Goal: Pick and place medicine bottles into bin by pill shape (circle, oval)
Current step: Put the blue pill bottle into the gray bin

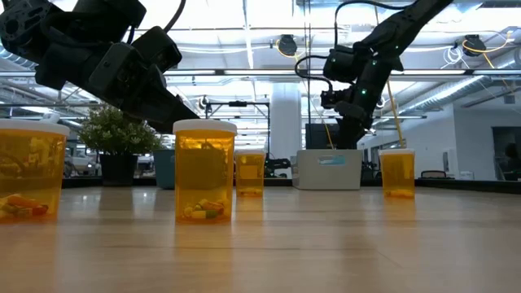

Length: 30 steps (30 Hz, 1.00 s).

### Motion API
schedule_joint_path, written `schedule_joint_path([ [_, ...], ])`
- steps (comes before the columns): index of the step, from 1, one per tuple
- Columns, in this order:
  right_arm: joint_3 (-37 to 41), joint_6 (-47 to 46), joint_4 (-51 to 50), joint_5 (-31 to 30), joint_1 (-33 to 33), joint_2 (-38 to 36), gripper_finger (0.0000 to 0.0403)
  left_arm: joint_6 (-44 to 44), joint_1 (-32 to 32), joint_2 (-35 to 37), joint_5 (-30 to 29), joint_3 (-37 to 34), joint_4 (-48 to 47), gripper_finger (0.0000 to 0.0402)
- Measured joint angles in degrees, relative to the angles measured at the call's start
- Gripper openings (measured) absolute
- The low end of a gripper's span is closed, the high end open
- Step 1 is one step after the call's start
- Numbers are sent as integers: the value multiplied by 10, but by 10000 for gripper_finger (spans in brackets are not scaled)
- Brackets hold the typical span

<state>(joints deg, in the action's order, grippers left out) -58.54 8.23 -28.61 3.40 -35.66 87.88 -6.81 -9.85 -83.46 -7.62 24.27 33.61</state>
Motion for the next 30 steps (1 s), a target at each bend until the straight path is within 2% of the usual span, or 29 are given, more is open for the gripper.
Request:
schedule_joint_path([
  [18, 7, -7, 10, 1, 0, 8, 124, 0, 0, 0, 0, 0, 4, 273],
  [30, 6, -7, 26, 3, -2, 32, 152, 1, 0, 0, 0, 0, 5, 273],
])
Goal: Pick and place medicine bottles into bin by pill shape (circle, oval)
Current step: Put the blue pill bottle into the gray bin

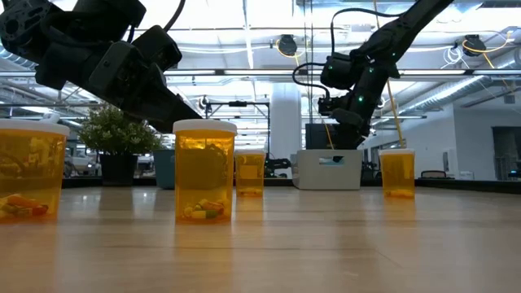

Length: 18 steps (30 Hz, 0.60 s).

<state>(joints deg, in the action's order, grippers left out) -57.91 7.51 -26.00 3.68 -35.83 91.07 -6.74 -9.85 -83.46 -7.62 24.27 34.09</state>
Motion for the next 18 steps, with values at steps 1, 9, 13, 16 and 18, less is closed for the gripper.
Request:
schedule_joint_path([
  [1, 0, 0, 1, 0, 0, 0, 154, 0, 0, 0, 0, 0, 0, 273],
  [9, -1, 0, 11, -4, 0, 1, 166, 0, 0, 0, 0, 0, 0, 273],
  [13, -7, 0, 7, -6, 0, 2, 174, 0, 0, 0, 0, 0, 0, 273],
  [16, -7, -2, 5, -6, 0, -8, 180, 1, 0, 0, 0, 0, 0, 273],
  [18, -8, -3, -1, -6, 0, -21, 182, 1, 0, 0, 0, 0, 0, 273],
])
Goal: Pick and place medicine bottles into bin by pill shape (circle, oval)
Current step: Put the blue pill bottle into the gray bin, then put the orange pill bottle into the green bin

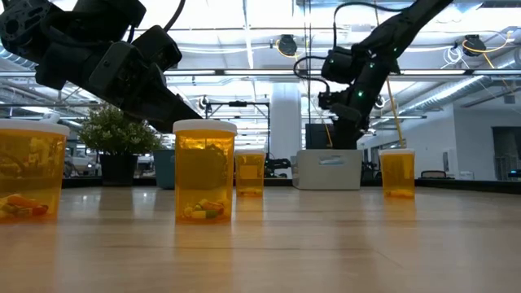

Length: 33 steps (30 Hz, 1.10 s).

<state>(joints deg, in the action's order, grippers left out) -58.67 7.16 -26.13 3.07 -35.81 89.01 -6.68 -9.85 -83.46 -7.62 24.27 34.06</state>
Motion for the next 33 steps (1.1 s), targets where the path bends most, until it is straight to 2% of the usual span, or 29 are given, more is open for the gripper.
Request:
schedule_joint_path([
  [8, 0, -21, -36, -1, 8, -82, 183, -11, 0, 0, 7, 0, -1, 273],
  [14, -1, -47, -55, -1, 47, -155, 183, -11, 1, 0, 10, 20, -23, 273],
  [19, 5, -99, -68, -7, 109, -211, 183, 11, 2, 7, 0, 74, -130, 273],
  [22, 18, -122, -64, -50, 157, -240, 183, 36, 4, 7, -4, 115, -208, 273],
  [27, 59, -137, -35, -120, 226, -289, 183, 75, 15, 7, -23, 182, -317, 274],
  [33, 111, -120, -8, -135, 273, -342, 183, 101, 45, 3, -1, 266, -443, 274],
])
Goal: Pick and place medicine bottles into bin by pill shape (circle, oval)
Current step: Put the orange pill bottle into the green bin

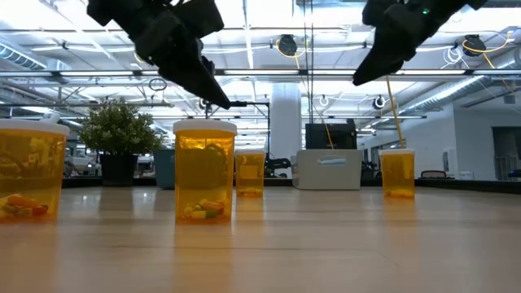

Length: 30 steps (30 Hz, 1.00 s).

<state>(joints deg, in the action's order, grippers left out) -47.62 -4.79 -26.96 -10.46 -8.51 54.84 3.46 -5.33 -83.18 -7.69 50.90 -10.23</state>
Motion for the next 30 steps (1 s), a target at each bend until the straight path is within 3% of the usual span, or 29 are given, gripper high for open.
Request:
schedule_joint_path([
  [5, 4, 23, -19, 0, 7, -42, 183, 61, 13, 6, -19, 16, -14, 274],
  [10, 4, 36, -22, 0, 16, -75, 183, 2, 7, 15, -55, 24, -49, 274],
  [19, 5, 51, -34, 2, 30, -86, 183, -16, 22, -41, 8, 125, -111, 279],
  [23, 5, 46, -34, 2, 30, -86, 183, 7, 22, -95, 45, 158, -119, 317],
  [30, 10, 36, -45, 2, 30, -86, 183, 22, 36, -181, 47, 224, -171, 396],
])
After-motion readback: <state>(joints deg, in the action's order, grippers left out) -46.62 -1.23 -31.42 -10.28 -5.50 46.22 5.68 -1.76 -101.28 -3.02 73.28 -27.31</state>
